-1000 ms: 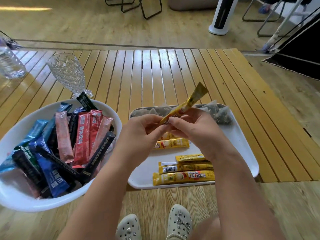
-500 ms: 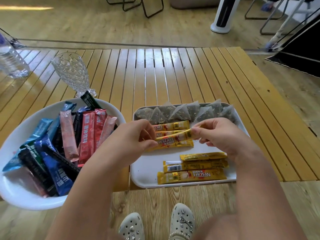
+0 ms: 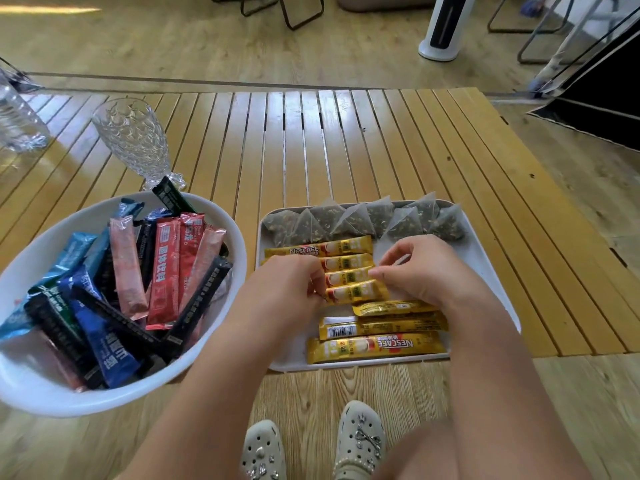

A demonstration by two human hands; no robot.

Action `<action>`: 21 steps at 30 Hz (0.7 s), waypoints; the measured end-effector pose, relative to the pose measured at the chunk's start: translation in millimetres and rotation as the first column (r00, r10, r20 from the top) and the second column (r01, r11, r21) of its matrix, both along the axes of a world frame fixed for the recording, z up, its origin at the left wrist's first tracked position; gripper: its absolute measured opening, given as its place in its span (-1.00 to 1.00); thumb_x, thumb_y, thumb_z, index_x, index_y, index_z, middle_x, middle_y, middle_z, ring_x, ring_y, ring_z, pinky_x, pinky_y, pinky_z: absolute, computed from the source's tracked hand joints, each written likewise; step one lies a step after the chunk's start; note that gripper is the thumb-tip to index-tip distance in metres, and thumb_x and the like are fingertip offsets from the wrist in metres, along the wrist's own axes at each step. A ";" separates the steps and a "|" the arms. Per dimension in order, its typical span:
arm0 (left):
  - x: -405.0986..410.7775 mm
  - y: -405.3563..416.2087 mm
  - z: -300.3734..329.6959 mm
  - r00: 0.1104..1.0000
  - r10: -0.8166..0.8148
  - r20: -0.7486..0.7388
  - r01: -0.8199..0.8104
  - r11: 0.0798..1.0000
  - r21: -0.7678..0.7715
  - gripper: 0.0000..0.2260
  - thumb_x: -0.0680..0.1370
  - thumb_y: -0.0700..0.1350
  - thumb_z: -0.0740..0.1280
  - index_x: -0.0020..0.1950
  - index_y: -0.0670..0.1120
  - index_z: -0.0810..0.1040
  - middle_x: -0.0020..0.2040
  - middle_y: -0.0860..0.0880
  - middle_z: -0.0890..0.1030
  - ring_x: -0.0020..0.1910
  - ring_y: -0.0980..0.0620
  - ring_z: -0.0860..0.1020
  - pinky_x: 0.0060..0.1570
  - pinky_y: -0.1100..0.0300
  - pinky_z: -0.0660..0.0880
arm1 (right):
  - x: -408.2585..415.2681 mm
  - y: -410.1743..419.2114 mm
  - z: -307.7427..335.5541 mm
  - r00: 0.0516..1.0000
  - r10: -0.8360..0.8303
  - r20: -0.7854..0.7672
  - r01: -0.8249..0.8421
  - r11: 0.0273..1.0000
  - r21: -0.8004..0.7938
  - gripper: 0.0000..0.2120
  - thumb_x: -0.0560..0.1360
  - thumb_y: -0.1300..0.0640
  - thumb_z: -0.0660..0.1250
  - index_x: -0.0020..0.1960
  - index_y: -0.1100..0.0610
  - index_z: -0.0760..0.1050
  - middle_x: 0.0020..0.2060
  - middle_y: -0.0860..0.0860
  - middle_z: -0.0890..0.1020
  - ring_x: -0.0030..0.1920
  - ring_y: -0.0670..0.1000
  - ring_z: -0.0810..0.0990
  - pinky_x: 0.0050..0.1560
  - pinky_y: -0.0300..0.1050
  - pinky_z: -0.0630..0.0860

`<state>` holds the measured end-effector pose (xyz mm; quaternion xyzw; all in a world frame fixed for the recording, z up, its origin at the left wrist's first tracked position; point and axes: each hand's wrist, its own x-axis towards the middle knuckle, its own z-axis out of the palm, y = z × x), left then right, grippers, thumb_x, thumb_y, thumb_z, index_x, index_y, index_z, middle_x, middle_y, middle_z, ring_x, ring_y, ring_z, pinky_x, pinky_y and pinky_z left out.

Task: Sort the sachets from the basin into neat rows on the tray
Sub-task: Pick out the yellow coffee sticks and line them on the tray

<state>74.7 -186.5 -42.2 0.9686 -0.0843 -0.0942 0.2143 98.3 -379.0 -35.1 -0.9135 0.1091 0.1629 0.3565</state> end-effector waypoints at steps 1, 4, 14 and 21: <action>0.5 0.4 -0.8 1.000 0.008 0.015 -0.008 1.000 0.010 -0.93 0.47 -0.09 0.38 -0.13 0.08 0.54 -0.13 0.08 0.57 -0.07 0.01 0.53 -0.14 0.10 0.52 | 0.5 -3.2 -1.3 0.999 -0.027 0.028 0.027 1.000 0.004 -0.88 0.42 -0.01 0.48 -0.17 0.02 0.60 -0.23 -0.04 0.65 -0.13 -0.06 0.60 -0.08 -0.07 0.58; -0.2 -0.3 -0.1 0.996 -0.028 0.079 0.029 0.999 -0.015 -0.91 0.49 -0.03 0.39 -0.14 0.11 0.49 -0.15 0.13 0.54 -0.10 0.08 0.50 -0.22 0.19 0.43 | 1.7 -14.0 -3.2 0.991 -0.098 0.095 0.099 0.995 -0.001 -0.84 0.49 -0.07 0.39 -0.17 -0.01 0.57 -0.22 -0.04 0.65 -0.14 -0.07 0.58 -0.26 -0.15 0.49; -8.0 -31.0 -2.3 0.968 -0.191 0.165 0.208 0.974 -0.092 -0.84 0.59 -0.02 0.28 0.08 0.05 0.64 -0.03 0.11 0.61 -0.02 0.11 0.54 -0.05 0.20 0.50 | 1.4 -27.6 -4.1 0.980 -0.163 0.112 0.151 0.982 0.111 -0.81 0.54 -0.07 0.32 -0.16 0.00 0.56 -0.20 -0.02 0.65 -0.11 0.01 0.60 -0.19 -0.11 0.49; 4.4 -8.1 1.9 0.981 0.047 0.186 -0.002 0.972 -0.235 -0.88 0.62 -0.08 0.23 -0.01 0.03 0.56 -0.18 0.12 0.52 -0.23 0.16 0.43 -0.29 0.31 0.29 | -0.5 -33.0 4.3 0.946 -0.291 0.145 0.253 0.938 0.235 -0.64 0.60 -0.14 0.19 -0.20 0.03 0.62 -0.19 0.05 0.66 -0.06 0.08 0.58 -0.04 -0.01 0.52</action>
